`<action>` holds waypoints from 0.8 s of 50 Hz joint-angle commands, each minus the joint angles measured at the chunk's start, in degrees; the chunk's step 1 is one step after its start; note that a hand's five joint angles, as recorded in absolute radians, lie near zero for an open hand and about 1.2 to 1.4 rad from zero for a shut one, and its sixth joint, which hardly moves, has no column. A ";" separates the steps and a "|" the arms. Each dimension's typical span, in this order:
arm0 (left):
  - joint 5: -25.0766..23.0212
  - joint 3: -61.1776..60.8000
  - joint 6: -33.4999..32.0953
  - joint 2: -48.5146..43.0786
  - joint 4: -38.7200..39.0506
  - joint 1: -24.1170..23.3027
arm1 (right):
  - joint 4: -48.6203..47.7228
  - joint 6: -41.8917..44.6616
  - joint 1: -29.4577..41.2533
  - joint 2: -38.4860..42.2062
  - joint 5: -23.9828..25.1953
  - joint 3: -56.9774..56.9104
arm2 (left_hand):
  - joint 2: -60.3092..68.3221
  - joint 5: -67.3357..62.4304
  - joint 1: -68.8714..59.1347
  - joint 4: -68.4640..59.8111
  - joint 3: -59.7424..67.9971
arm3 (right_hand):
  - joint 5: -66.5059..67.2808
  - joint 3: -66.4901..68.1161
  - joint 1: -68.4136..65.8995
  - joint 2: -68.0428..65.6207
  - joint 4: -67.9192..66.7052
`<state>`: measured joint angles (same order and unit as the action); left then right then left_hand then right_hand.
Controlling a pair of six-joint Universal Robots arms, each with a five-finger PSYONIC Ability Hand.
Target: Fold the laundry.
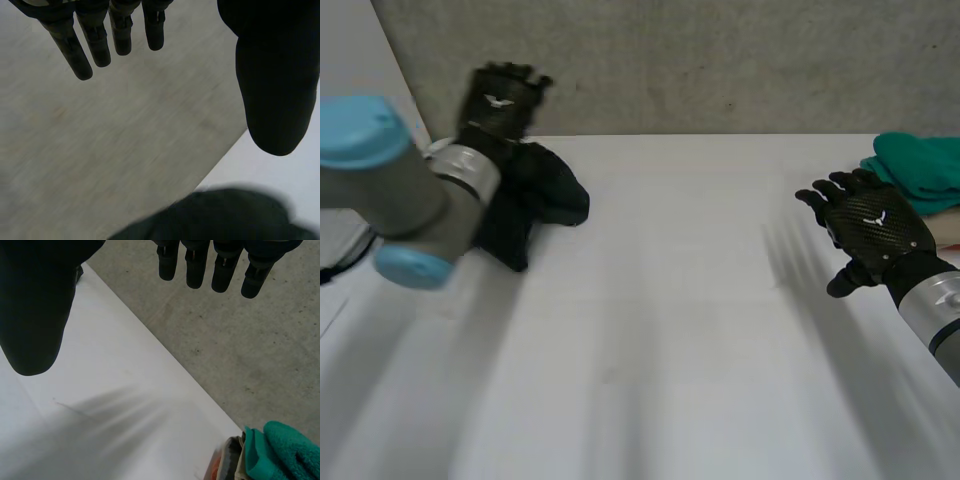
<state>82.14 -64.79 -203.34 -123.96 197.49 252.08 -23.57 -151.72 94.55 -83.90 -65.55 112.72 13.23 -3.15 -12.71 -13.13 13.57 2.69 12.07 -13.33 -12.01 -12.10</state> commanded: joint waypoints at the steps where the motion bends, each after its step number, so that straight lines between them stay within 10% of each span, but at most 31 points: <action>1: -6.20 14.13 0.23 -12.33 -9.30 10.44 | 0.01 0.10 0.28 2.24 -0.01 0.04 | 11.75 -11.83 -12.27 -11.85 11.41 | -2.69 -2.07 3.33 2.01 2.10; 5: -6.56 18.47 0.14 -17.62 -11.08 11.77 | -0.08 0.28 0.28 3.30 -0.10 -0.05 | 18.15 -18.23 -18.67 -18.25 17.82 | -2.69 -2.07 3.33 2.01 2.10; 10: -7.26 18.39 0.14 -18.16 -10.73 10.72 | -0.08 0.63 0.37 3.48 -0.19 -0.13 | 66.72 -66.80 -67.24 -66.82 66.39 | -2.69 -2.07 3.33 2.01 2.10; 22: -7.96 2.93 7.24 2.48 7.46 -0.69 | -0.25 0.37 -0.33 3.39 -0.19 -0.22 | 66.77 -66.85 -67.29 -66.87 66.43 | -2.69 -2.07 3.33 2.01 2.10; 28: -16.55 -5.50 15.86 8.64 7.47 -8.60 | -0.25 -0.07 -2.18 1.98 -1.50 -0.92 | 66.77 -66.85 -67.29 -66.87 66.43 | -2.69 -2.07 3.33 2.01 2.10; 40: -24.66 -12.99 17.37 0.22 4.83 -20.31 | 0.10 -3.93 -4.11 -0.92 -7.40 -2.51 | 66.77 -66.85 -67.29 -66.87 66.43 | -2.69 -2.07 3.33 2.01 2.10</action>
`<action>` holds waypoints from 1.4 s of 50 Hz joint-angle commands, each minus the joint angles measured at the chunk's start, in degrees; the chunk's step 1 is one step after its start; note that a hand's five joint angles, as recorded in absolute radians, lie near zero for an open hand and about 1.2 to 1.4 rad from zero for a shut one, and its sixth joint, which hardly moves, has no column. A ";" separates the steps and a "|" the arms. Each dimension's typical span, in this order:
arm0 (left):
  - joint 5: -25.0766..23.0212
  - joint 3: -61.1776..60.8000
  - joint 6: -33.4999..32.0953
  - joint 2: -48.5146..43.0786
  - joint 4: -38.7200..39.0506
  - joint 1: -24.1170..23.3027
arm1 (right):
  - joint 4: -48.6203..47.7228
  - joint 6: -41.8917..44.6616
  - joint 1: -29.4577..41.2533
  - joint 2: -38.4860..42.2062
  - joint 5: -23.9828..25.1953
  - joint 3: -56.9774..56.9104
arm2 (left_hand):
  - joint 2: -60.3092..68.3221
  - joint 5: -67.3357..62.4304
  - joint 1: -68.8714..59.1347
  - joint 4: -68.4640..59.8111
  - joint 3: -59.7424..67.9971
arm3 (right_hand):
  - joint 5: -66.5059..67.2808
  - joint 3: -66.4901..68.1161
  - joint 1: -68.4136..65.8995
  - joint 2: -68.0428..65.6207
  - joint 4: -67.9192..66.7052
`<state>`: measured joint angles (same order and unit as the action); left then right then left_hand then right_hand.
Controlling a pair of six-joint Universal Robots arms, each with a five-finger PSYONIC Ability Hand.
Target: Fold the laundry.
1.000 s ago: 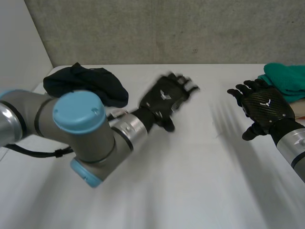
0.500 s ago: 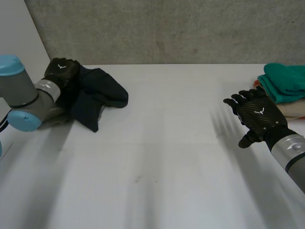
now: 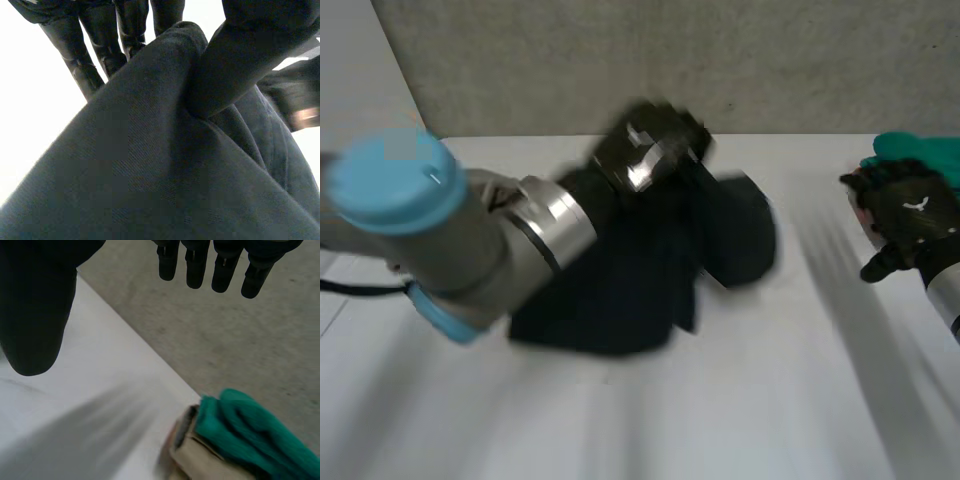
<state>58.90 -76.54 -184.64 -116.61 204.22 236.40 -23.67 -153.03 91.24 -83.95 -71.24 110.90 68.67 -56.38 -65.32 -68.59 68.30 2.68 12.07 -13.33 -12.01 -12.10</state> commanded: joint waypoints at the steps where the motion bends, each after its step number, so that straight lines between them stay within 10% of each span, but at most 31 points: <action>1: -1.42 -1.24 -2.38 -8.01 -3.02 -5.07 | 0.37 -3.75 -0.71 -0.95 -1.71 -0.77 | 1.69 -3.98 -5.04 -1.77 2.06 | -2.68 -2.07 3.33 2.01 2.10; 6: -1.25 -1.77 -8.36 -7.50 -8.30 -5.69 | 3.27 -5.43 -0.45 -2.36 -1.36 -1.65 | -40.75 38.46 37.41 40.67 -40.39 | -2.68 -2.07 3.33 2.01 2.10; 14: 6.74 -2.91 -11.18 5.59 -18.32 -5.16 | 16.44 -5.52 0.08 -3.68 2.33 -11.22 | -46.51 44.22 43.17 46.44 -46.15 | -2.68 -2.07 3.33 2.01 2.10; 27: 35.74 -17.30 -2.75 17.03 -19.91 -2.53 | 50.90 -4.12 5.70 12.49 12.27 -36.19 | -55.25 52.96 51.91 55.18 -54.89 | -1.26 -0.65 1.90 0.59 0.68; 42: 28.91 -21.73 1.83 3.15 -18.50 -0.07 | 54.52 3.62 12.74 18.65 12.18 -34.35 | -54.26 51.97 50.91 54.18 -53.89 | 55.22 55.83 -54.57 -55.89 -55.80; 46: 28.55 -18.74 1.74 -0.37 -18.42 0.20 | 53.38 3.71 12.48 17.86 12.36 -33.30 | -38.17 35.87 34.82 38.09 -37.80 | 67.32 67.93 -66.67 -67.99 -67.90; 50: 28.64 -14.00 1.57 -2.74 -18.15 0.64 | 51.54 3.36 12.12 15.49 12.18 -33.55 | 10.89 -13.18 -14.24 -10.97 11.26 | 67.32 67.93 -66.67 -67.99 -67.90; 60: 28.38 5.04 -6.49 -4.16 -13.52 3.00 | 36.17 2.83 14.40 15.13 2.87 -41.28 | 11.33 -13.62 -14.68 -11.41 11.69 | 67.32 67.93 -66.67 -67.99 -67.90; 70: 17.13 20.11 -12.85 -1.70 4.78 6.52 | -11.90 -5.26 23.37 14.17 -9.96 -42.53 | 11.33 -13.62 -14.68 -11.41 11.69 | 67.32 67.93 -66.67 -67.99 -67.90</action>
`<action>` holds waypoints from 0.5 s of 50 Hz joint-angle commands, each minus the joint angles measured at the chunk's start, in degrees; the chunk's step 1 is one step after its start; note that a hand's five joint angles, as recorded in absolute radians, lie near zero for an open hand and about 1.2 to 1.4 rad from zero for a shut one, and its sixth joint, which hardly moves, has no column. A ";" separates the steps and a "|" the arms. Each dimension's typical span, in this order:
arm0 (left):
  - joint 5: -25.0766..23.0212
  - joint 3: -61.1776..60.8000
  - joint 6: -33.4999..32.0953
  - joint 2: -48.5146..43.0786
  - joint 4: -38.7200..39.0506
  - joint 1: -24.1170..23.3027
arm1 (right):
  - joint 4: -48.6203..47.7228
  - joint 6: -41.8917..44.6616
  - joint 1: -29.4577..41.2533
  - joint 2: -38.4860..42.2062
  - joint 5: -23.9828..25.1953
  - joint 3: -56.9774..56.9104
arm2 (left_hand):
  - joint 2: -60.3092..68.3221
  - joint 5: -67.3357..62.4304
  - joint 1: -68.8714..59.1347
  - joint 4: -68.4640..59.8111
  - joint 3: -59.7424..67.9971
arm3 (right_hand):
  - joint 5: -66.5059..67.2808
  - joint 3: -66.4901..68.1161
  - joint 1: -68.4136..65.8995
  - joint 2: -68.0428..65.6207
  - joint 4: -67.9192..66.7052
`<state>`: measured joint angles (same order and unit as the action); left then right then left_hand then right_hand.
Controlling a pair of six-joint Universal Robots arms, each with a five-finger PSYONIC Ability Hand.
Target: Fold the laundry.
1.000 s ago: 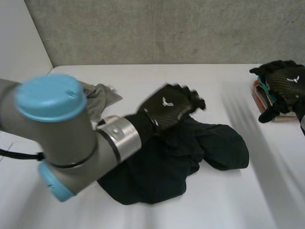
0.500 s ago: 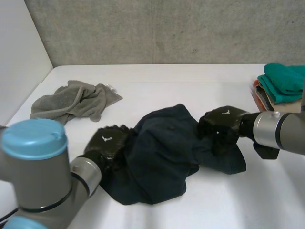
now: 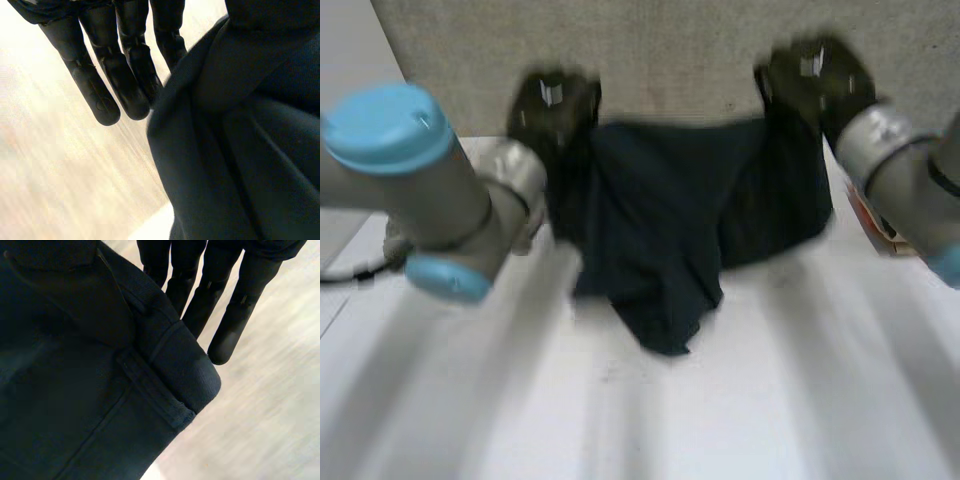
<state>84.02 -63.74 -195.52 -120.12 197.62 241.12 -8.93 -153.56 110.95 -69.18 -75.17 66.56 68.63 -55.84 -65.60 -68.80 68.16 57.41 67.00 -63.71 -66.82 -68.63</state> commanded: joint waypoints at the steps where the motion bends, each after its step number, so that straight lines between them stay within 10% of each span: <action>1: -8.69 7.23 -1.88 2.34 12.51 2.16 | -29.63 -5.00 3.83 -1.74 -6.39 3.65 | 11.37 -14.16 -14.40 -11.20 11.84 | 12.59 13.00 -16.29 -13.18 -11.37; 15: -15.64 -12.27 2.42 5.77 13.67 4.71 | -16.40 -3.95 3.83 -10.71 -5.43 23.43 | 11.37 -14.16 -14.40 -11.20 11.84 | 12.59 13.00 -16.29 -13.18 -11.37; 25: -19.33 -32.74 1.46 9.54 9.46 0.94 | -2.68 17.75 2.78 -10.80 -3.32 37.85 | 11.37 -14.16 -14.40 -11.20 11.84 | 12.59 13.00 -16.29 -13.18 -11.37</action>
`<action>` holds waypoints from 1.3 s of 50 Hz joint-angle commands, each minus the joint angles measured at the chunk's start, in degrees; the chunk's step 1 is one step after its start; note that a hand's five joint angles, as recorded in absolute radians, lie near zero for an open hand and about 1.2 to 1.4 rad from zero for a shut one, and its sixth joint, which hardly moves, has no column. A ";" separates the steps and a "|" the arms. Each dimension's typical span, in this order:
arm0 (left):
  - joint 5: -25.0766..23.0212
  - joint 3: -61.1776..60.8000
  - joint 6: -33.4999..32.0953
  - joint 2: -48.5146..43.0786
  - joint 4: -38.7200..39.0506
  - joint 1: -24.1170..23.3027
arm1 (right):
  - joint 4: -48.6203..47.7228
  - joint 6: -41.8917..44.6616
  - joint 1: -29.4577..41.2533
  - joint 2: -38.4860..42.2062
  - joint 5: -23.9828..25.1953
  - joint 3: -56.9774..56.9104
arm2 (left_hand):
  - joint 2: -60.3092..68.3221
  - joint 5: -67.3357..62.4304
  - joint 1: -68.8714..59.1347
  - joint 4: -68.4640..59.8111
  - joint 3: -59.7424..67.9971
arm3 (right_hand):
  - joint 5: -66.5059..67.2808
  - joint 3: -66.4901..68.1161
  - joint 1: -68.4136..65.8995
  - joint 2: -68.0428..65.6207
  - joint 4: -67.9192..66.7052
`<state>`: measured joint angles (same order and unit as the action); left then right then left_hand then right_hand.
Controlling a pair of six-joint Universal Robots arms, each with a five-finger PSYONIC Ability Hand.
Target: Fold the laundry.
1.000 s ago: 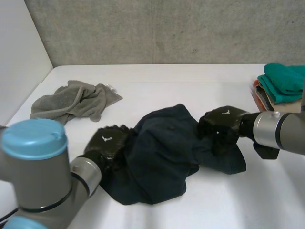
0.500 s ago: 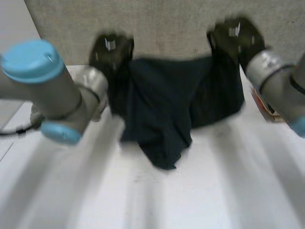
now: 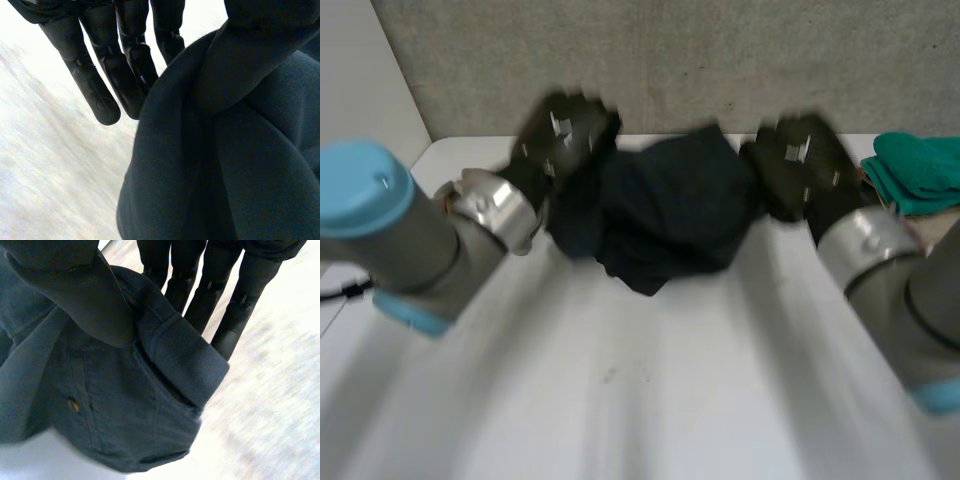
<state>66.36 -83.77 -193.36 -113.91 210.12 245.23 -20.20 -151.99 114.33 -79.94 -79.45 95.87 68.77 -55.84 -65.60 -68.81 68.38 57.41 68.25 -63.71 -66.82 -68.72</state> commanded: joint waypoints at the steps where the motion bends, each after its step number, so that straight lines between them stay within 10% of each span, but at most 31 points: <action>1: -1.68 -13.69 -0.71 4.13 -3.74 -3.62 | 9.47 17.85 -0.60 -0.13 0.62 8.90 | 11.23 -14.16 -14.40 -11.19 11.62 | 12.59 11.75 -16.29 -13.18 -11.28; 13: -1.33 -19.94 -0.88 12.75 -18.07 -7.49 | 41.01 28.06 -6.67 -6.37 1.84 8.99 | -7.71 4.79 4.55 7.75 -7.32 | 12.49 11.64 -16.18 -13.07 -11.18; 18: -0.45 -18.98 -0.97 15.03 -22.20 -8.11 | 46.49 26.31 -7.37 -9.00 6.39 3.82 | -35.33 32.41 32.17 35.37 -34.94 | -57.41 -58.25 53.71 56.82 58.72; 32: 16.24 -18.53 1.22 20.49 -24.05 0.23 | 39.45 -1.55 -6.49 6.95 9.84 -18.77 | -48.13 45.20 44.96 48.17 -47.74 | -56.50 -57.35 52.80 55.92 57.81; 53: 13.88 -19.24 12.48 4.66 -27.66 1.91 | 20.56 3.37 -0.43 29.49 9.49 -23.09 | -40.55 37.63 37.39 40.60 -40.17 | -30.92 -31.77 27.23 30.34 32.23; 65: 14.41 -14.32 14.68 -1.75 -17.82 -1.33 | 14.58 5.04 -0.08 31.08 6.33 -23.71 | 11.19 -14.11 -14.35 -11.15 11.57 | 12.59 11.75 -16.29 -13.18 -11.28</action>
<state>80.27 -100.48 -179.93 -112.96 188.23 245.93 -3.73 -147.06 114.15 -47.58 -71.42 72.14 53.21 -42.19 -54.82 -52.52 53.03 53.99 63.80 -61.56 -64.98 -64.62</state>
